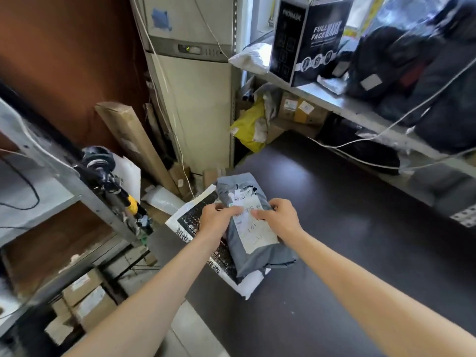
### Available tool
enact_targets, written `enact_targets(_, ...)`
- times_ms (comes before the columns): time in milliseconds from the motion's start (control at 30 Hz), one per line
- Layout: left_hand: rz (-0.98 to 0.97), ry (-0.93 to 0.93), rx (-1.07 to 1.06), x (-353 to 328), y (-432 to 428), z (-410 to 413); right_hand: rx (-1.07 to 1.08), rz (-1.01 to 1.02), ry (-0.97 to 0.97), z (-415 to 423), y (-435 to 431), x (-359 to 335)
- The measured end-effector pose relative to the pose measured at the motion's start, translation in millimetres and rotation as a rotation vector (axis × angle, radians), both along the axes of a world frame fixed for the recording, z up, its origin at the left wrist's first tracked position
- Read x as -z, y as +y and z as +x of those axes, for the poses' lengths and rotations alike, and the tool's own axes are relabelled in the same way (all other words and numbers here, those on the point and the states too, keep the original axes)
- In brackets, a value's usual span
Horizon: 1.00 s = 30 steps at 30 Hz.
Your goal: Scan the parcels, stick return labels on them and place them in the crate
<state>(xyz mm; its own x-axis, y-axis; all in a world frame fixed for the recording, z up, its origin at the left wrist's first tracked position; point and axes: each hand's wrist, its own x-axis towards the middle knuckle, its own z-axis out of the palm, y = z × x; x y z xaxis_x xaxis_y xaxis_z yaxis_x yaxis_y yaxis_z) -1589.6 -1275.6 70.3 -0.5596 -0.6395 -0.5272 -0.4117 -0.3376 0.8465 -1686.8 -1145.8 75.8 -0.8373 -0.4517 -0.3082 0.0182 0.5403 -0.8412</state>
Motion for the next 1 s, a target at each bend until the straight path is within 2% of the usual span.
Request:
enact_targets(133,0.114,0.211,0.118,-16.1,28.0,-28.3,0.25,-0.144,0.087,12.7,37.0,-24.0)
enact_targets(233,0.163,0.292,0.304,-22.1,66.0,-50.0,0.438,-0.221,0.145,22.7,81.3,-35.6)
enact_targets(400,0.105,0.235,0.662,-27.7,158.7,-55.5,0.735,-0.228,0.164,48.4,177.1,-46.4)
enact_targets(600,0.244,0.187,0.926,-32.4,278.4,-35.8,1.023,-0.257,0.177,96.9,296.2,-38.9)
enact_targets(833,0.275,0.231,1.017,-24.6,377.6,-15.3,1.146,-0.322,0.169,134.7,391.6,-19.1)
enact_targets(1000,0.347,0.216,0.965,-14.0,446.2,-5.6,1.144,-0.332,0.141,141.7,467.2,-8.5)
